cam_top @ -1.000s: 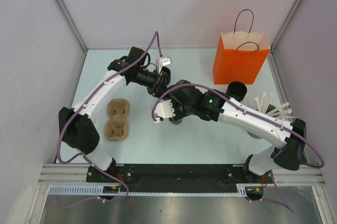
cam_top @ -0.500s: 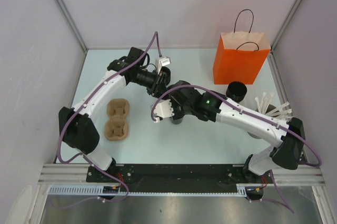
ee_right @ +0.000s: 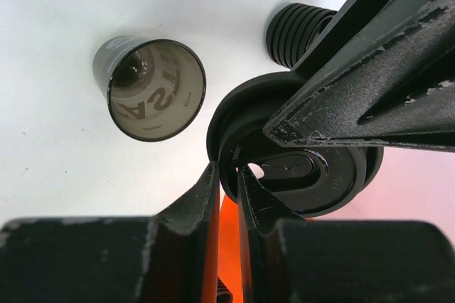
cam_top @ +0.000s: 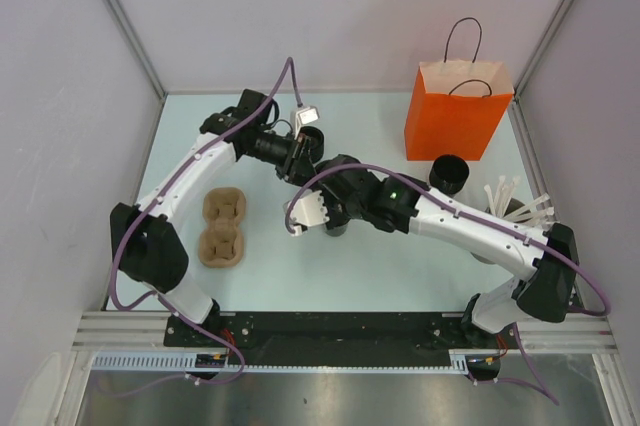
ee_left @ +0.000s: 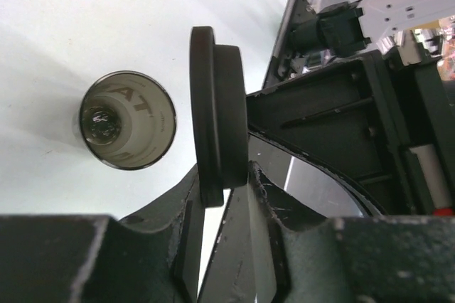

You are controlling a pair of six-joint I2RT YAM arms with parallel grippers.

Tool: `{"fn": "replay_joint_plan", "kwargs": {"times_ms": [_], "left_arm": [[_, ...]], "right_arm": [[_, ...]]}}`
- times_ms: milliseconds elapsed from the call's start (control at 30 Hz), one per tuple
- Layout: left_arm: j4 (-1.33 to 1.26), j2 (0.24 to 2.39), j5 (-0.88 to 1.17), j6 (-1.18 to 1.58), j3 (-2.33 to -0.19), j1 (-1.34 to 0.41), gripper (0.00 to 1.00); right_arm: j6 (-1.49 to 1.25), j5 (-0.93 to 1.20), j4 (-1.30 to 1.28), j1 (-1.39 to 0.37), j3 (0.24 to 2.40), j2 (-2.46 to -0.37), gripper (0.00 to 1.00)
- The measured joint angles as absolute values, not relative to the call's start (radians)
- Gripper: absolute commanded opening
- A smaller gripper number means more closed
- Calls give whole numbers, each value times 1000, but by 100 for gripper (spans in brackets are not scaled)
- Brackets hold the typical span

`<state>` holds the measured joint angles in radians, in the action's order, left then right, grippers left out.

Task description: Pack the takeout coffee

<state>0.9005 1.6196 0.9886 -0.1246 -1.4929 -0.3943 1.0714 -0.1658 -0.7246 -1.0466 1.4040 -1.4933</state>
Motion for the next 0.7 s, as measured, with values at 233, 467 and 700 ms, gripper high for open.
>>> {"fn": "replay_joint_plan", "kwargs": {"times_ms": [233,467,700], "left_arm": [[899,1613,1036,-122,-1488,-378,58],[896,1602,1062,-121,-1487,-365,71],[894,1586,1063,-124,-1501,-263,87]], "right_arm": [[1050,-168,-760,-1059,1402,-1480,0],[1024,-157,-799,-1065,1396,-1477,0],[989,-107,-843,-1065,1394,-1470,0]]}}
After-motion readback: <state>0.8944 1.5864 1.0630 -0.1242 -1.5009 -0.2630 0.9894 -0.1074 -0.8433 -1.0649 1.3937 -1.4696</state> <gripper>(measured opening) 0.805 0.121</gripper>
